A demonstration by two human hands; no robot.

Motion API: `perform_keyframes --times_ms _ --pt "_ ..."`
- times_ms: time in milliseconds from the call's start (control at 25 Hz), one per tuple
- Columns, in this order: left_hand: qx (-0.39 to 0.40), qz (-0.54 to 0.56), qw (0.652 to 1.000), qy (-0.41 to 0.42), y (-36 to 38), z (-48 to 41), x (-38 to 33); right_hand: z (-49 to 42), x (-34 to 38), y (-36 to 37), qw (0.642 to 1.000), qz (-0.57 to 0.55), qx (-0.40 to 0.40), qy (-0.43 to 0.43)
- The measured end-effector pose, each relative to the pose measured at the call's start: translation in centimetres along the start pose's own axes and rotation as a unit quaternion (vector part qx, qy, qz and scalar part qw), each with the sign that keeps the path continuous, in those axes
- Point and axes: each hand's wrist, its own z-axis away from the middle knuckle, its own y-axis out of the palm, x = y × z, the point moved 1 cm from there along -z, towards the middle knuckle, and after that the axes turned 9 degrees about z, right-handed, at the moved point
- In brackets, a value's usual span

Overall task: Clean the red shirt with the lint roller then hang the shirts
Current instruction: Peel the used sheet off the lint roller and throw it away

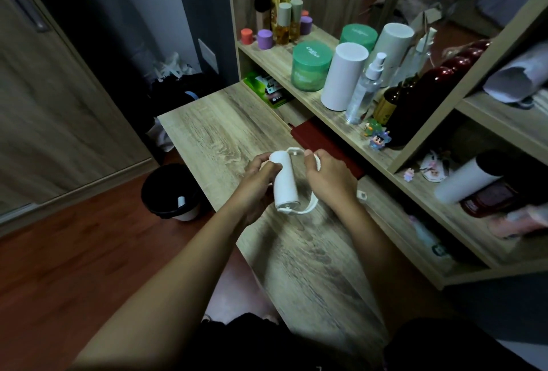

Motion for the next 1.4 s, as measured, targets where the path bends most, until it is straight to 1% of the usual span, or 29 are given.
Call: perform_keyframes --times_ms 80,120,280,480,680,840,960,1160,1240,1320,1400 --pt "0.009 0.007 1.0 -0.017 0.8 0.2 -0.2 0.0 0.6 0.0 1.0 -0.002 0.006 -0.004" --pt "0.007 0.007 1.0 -0.012 1.4 0.4 -0.2 0.0 0.9 0.0 1.0 -0.004 0.005 -0.006" --pt "-0.057 -0.028 0.997 0.042 2.5 0.4 0.0 -0.1 1.8 0.0 1.0 -0.006 0.004 -0.003" --pt "-0.095 -0.062 0.991 0.071 2.0 0.5 -0.2 -0.1 2.1 -0.1 0.999 -0.022 0.024 -0.001" --pt "-0.079 -0.096 0.988 0.091 1.7 0.8 0.1 -0.2 2.2 -0.1 0.998 -0.035 0.058 -0.001" --pt "-0.068 -0.146 0.981 0.111 1.5 1.1 -0.2 -0.3 1.8 0.5 0.991 -0.097 0.092 0.015" --pt "-0.071 -0.174 0.976 0.113 1.2 1.2 -0.4 -0.4 1.7 1.1 0.987 -0.131 0.092 0.009" --pt "-0.048 -0.203 0.971 0.12 1.0 1.4 -0.6 -0.4 1.8 1.5 0.985 -0.147 0.091 0.01" --pt "-0.045 -0.24 0.96 0.136 1.0 1.7 -0.7 -0.4 1.8 1.7 0.982 -0.163 0.095 0.012" --pt "-0.042 -0.294 0.941 0.16 1.0 1.9 -0.6 -0.4 1.7 2.0 0.979 -0.177 0.102 0.011" --pt "-0.049 -0.303 0.937 0.164 1.0 1.9 -0.7 -0.3 1.8 1.8 0.978 -0.181 0.102 0.005"
